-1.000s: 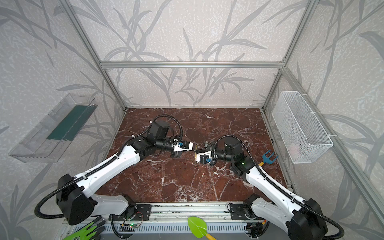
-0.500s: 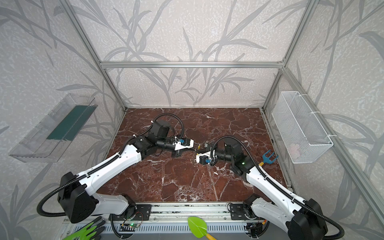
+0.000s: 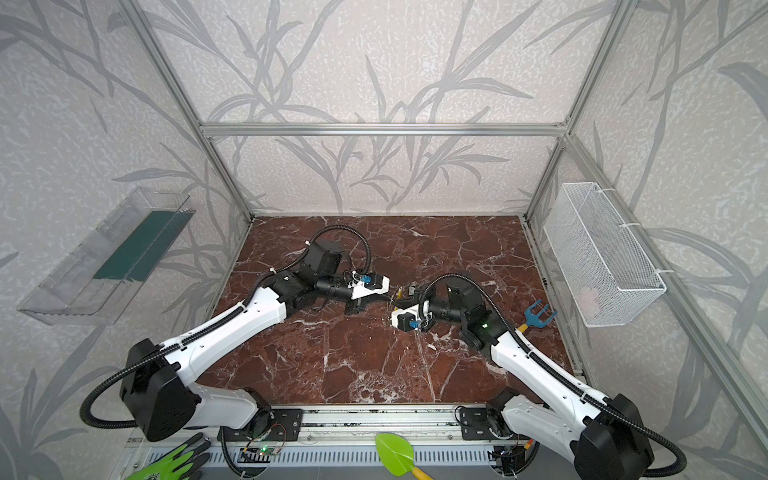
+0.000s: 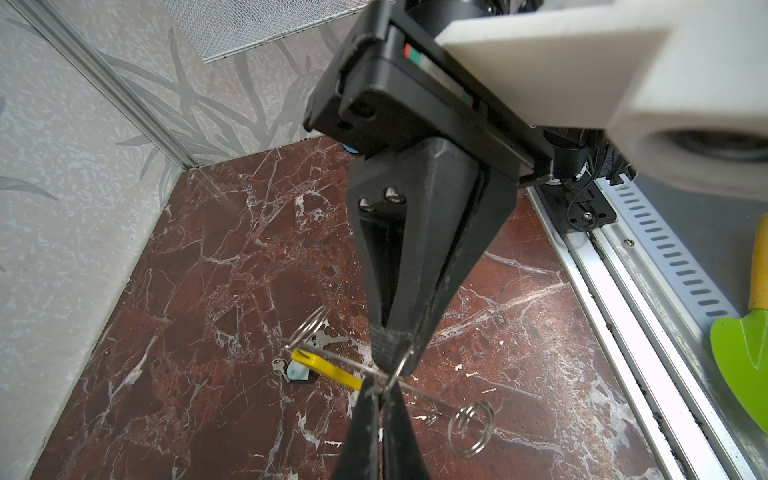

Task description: Put the keys on the keyring

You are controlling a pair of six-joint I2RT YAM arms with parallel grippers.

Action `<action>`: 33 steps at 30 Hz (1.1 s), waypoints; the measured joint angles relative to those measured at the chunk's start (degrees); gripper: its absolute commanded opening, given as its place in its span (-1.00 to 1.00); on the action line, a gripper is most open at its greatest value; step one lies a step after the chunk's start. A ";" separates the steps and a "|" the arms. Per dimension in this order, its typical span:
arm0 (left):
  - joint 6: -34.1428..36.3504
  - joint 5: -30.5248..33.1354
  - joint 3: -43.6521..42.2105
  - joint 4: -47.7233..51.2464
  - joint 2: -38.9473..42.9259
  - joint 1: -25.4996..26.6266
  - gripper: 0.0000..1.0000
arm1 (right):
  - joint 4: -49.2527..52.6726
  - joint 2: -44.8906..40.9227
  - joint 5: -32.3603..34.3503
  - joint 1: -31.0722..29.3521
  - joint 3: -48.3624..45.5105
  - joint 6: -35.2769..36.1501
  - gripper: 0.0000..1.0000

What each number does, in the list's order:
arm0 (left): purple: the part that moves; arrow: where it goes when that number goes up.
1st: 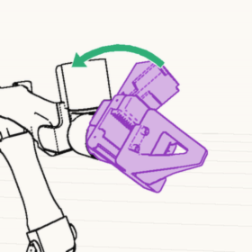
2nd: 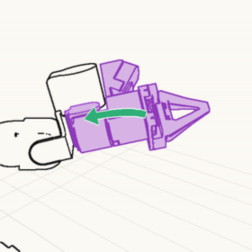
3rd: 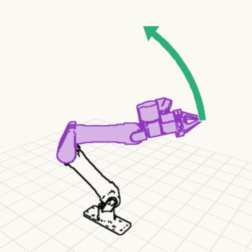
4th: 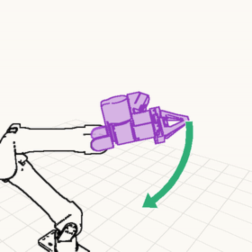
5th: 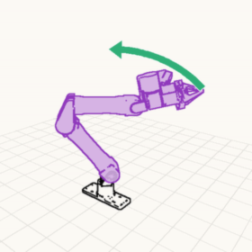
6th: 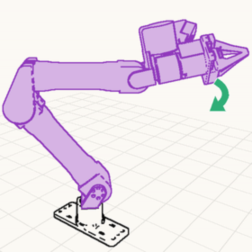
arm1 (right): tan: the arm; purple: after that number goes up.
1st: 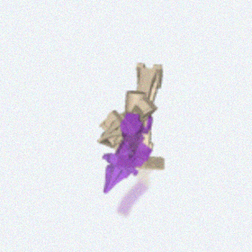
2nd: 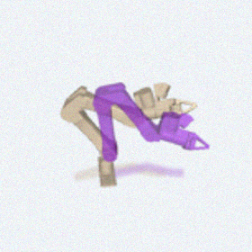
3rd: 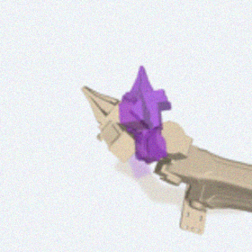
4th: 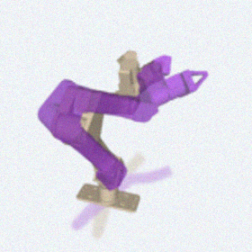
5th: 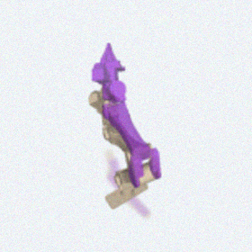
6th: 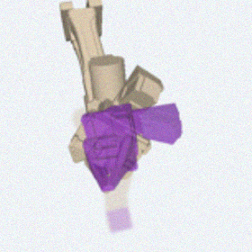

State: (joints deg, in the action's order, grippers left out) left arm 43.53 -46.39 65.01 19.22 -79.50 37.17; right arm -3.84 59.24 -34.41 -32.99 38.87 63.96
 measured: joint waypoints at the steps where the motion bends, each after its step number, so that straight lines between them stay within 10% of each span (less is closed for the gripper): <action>1: 0.35 0.02 0.11 0.22 0.00 0.00 -0.99 | 0.07 0.00 0.00 0.02 0.04 -0.15 -1.00; 33: 6.43 4.04 1.49 3.78 0.00 1.75 -1.00 | 1.09 0.96 -1.84 1.66 0.61 -8.46 -1.00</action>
State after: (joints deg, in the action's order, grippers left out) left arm 49.95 -42.35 66.50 23.00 -79.50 38.92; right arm -2.74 60.20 -36.25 -31.33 39.48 55.51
